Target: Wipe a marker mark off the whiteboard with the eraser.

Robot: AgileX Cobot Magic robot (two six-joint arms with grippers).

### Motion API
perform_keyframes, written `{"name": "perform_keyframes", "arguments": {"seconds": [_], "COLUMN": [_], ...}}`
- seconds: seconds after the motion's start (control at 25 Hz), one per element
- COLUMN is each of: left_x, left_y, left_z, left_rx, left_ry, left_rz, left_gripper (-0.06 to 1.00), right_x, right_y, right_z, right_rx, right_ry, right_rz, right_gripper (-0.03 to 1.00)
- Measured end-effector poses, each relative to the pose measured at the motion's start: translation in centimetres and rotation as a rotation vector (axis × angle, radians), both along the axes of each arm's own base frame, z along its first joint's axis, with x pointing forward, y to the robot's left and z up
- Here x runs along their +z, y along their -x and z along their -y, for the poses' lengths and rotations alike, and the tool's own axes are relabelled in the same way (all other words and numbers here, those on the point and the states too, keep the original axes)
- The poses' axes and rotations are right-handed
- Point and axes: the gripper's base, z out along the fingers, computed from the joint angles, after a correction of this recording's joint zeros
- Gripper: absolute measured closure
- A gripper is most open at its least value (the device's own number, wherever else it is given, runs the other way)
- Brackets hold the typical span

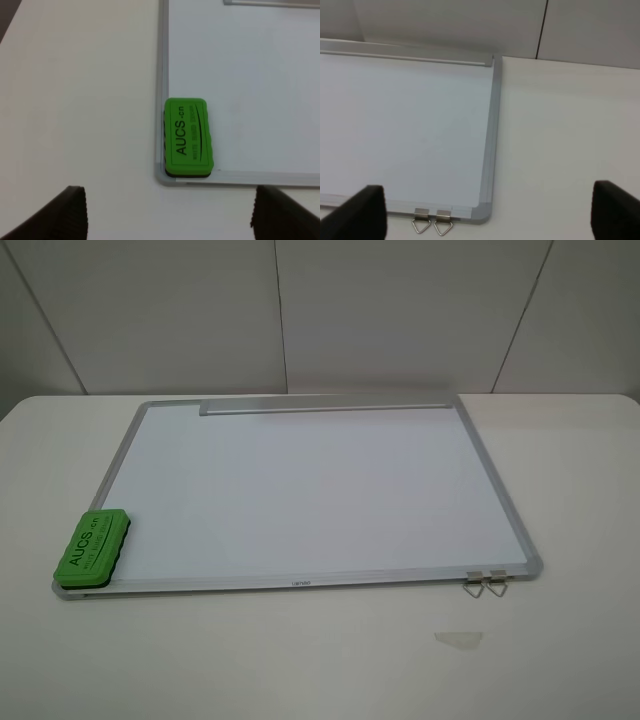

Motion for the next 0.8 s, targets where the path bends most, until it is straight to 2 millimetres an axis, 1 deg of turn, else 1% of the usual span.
{"name": "perform_keyframes", "arguments": {"seconds": [0.16, 0.8], "left_x": [-0.03, -0.03], "left_y": [0.71, 0.70], "left_z": [0.04, 0.10], "left_rx": [-0.002, -0.009], "left_ry": [-0.005, -0.004], "left_rz": [0.048, 0.048], "left_gripper": [0.26, 0.26], "right_x": [0.00, 0.00], "right_y": [0.00, 0.00], "right_z": [0.00, 0.00], "right_rx": [0.000, 0.000], "right_ry": [0.000, 0.000], "right_rz": [0.000, 0.000], "right_gripper": [0.15, 0.15]}}
